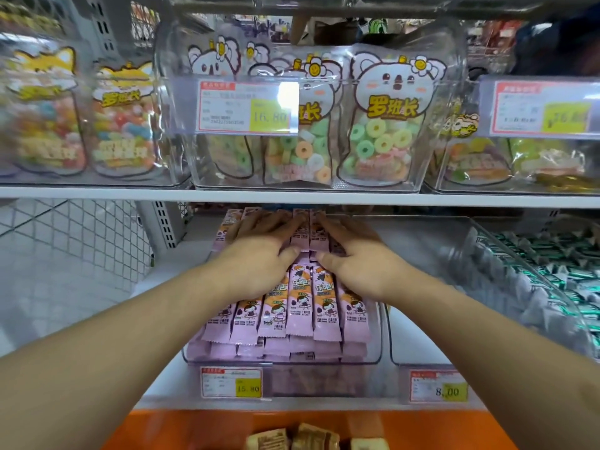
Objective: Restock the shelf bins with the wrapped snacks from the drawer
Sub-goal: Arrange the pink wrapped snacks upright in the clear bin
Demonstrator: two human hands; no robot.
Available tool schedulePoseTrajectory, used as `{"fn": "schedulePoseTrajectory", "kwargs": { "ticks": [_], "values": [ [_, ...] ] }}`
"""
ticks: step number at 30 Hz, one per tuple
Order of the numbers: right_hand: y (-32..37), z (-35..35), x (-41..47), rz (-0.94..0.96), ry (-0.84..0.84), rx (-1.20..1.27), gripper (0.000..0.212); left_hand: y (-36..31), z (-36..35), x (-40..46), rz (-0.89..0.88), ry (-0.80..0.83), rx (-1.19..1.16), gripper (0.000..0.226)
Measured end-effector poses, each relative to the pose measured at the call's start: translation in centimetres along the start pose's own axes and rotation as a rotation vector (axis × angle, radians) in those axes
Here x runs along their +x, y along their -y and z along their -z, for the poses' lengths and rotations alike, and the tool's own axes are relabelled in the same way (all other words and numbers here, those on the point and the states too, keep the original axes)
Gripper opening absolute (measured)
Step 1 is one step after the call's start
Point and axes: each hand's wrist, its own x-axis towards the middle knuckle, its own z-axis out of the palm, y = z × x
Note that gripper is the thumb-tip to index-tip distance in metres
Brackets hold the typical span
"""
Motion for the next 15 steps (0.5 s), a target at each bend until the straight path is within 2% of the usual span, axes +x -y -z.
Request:
{"fn": "schedulePoseTrajectory", "kwargs": {
  "ticks": [9,12,15],
  "values": [
    [2.7,2.5,-6.5,0.016,-0.023,0.054,0.071,-1.1,1.8,-6.8,0.022,-0.041,-0.082,0.056],
    [4.4,2.5,-10.7,0.084,-0.043,0.062,0.067,-1.7,2.3,-11.5,0.003,-0.099,-0.225,0.054],
    [6.4,1.8,-15.1,0.152,-0.025,0.112,0.064,-1.8,2.6,-16.5,-0.030,-0.164,-0.268,0.059]
  ]
}}
